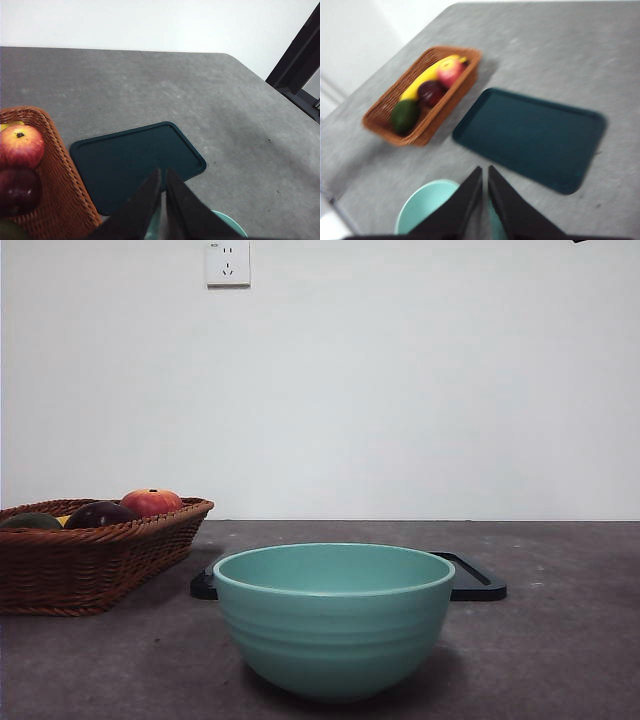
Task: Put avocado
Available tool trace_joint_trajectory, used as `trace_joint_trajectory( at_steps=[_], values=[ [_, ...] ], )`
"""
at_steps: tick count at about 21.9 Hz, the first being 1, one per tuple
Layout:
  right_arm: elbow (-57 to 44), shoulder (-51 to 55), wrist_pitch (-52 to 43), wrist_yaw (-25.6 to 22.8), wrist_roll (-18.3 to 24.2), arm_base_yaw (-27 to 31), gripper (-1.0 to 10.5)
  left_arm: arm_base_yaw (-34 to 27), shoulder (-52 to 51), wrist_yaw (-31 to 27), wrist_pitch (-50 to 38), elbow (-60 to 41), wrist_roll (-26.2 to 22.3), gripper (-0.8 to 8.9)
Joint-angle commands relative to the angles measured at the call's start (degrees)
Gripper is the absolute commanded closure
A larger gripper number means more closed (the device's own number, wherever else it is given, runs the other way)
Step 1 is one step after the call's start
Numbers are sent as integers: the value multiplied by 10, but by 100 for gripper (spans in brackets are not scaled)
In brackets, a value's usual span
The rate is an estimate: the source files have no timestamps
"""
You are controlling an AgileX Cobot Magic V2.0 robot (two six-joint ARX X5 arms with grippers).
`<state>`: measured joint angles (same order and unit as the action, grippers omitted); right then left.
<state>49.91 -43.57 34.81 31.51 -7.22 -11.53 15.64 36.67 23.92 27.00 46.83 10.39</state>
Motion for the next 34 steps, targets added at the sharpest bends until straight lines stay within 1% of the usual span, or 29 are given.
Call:
trace_joint_trajectory(
  at_steps=[1, 5, 6, 7, 8, 9, 10, 11, 18, 21, 23, 25, 27, 31, 34],
  values=[
    [11, -1, 6, 1, 8, -3, 935, 2, 0, 1, 2, 13, -7, 795],
    [11, -1, 23, 0, 8, -3, 925, 2, -1, 1, 18, 13, -7, 783],
    [11, -1, 23, 0, 8, -3, 868, 2, 0, 1, 22, 13, -7, 775],
    [11, -1, 23, 0, 8, -3, 757, 2, 0, 1, 26, 13, -7, 721],
    [11, -1, 23, 0, 3, -3, 601, 2, 0, 1, 28, 13, -7, 590],
    [11, -1, 23, 0, -1, -3, 485, 2, 0, 1, 28, 13, -7, 458],
    [11, -1, 23, 0, -1, -3, 392, 2, 0, 1, 27, 13, -7, 316],
    [11, -1, 23, 0, 0, -3, 359, 2, 0, 1, 26, 13, -7, 244],
    [11, -1, 15, 0, 0, -3, 356, 2, 0, 1, 32, 13, 12, 253],
    [11, -1, 12, 0, 0, -3, 356, 1, 7, -3, 68, 17, 13, 255],
    [11, -1, 12, 0, 0, -3, 356, 1, 25, -25, 110, 27, 10, 255],
    [11, -1, 12, 0, 0, -3, 356, 1, 47, -41, 126, 32, 10, 255],
    [11, -1, 13, 1, 0, -3, 356, 1, 76, -62, 137, 35, 23, 256],
    [11, -1, 13, 1, 0, -3, 356, 1, 160, -129, 168, 47, 42, 256],
    [11, -1, 12, 1, 0, -3, 356, -3, 231, -181, 183, 61, 39, 256]
  ],
)
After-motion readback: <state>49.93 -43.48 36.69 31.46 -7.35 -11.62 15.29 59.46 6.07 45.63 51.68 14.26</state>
